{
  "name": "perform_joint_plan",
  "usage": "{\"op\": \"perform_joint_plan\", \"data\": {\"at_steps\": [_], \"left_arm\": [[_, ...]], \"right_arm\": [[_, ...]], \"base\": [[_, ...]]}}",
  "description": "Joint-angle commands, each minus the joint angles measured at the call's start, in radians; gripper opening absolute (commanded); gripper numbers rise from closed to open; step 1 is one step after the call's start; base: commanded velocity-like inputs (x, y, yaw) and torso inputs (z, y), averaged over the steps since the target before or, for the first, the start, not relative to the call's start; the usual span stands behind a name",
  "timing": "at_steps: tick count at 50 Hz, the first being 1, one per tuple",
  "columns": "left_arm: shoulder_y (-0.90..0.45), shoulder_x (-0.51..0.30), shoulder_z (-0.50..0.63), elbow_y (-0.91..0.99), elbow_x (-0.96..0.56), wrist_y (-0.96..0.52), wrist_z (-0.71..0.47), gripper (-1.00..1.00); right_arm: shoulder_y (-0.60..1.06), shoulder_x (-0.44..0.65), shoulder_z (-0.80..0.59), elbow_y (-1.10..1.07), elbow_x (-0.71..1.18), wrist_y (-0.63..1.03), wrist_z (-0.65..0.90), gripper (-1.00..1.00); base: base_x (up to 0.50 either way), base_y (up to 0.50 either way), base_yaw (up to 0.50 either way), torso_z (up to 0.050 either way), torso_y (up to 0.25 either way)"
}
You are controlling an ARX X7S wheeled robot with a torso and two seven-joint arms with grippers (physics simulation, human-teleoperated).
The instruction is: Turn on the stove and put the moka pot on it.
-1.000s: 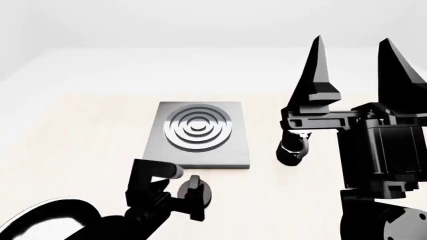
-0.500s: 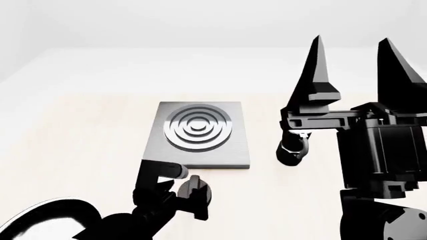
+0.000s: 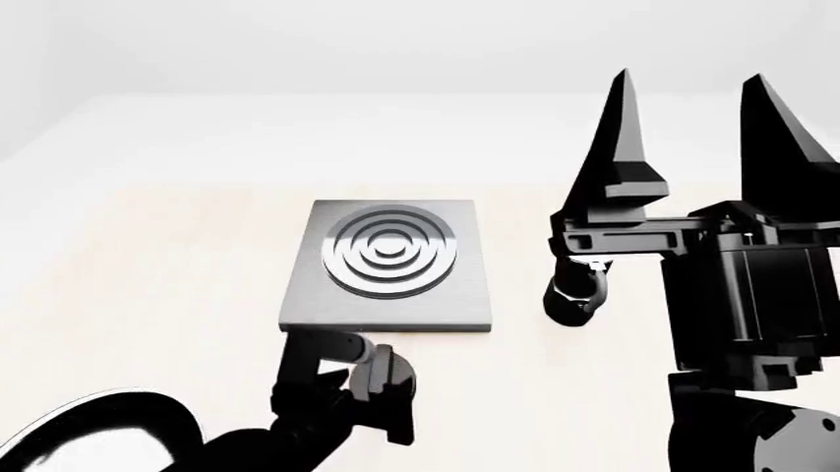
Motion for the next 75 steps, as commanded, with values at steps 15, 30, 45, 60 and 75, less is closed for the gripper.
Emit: {"op": "perform_joint_plan", "data": {"at_steps": [15, 30, 45, 60, 75], "left_arm": [[-0.008, -0.004, 0.042, -0.078, -0.001, 0.057, 0.006, 1.0], [-0.02, -0.005, 0.058, -0.101, -0.011, 0.071, 0.004, 1.0], [-0.024, -0.002, 0.073, -0.146, -0.016, 0.102, 0.004, 1.0], [-0.023, 0.0, 0.094, -0.15, -0.03, 0.1, -0.004, 1.0], [-0.037, 0.009, 0.122, -0.193, -0.035, 0.128, 0.002, 1.0]], "right_arm": [[-0.006, 0.011, -0.012, 0.003, 0.005, -0.018, 0.01, 1.0], [-0.008, 0.017, -0.017, 0.001, 0.011, -0.025, 0.017, 1.0], [-0.008, 0.023, -0.021, 0.004, 0.016, -0.031, 0.024, 1.0], [-0.001, 0.032, -0.019, 0.0, 0.031, -0.028, 0.034, 1.0], [-0.002, 0.034, -0.025, 0.005, 0.03, -0.037, 0.036, 1.0]], "base": [[0.0, 0.0, 0.0, 0.0, 0.0], [0.0, 0.0, 0.0, 0.0, 0.0], [0.0, 0.0, 0.0, 0.0, 0.0], [0.0, 0.0, 0.0, 0.0, 0.0], [0.0, 0.0, 0.0, 0.0, 0.0]]}}
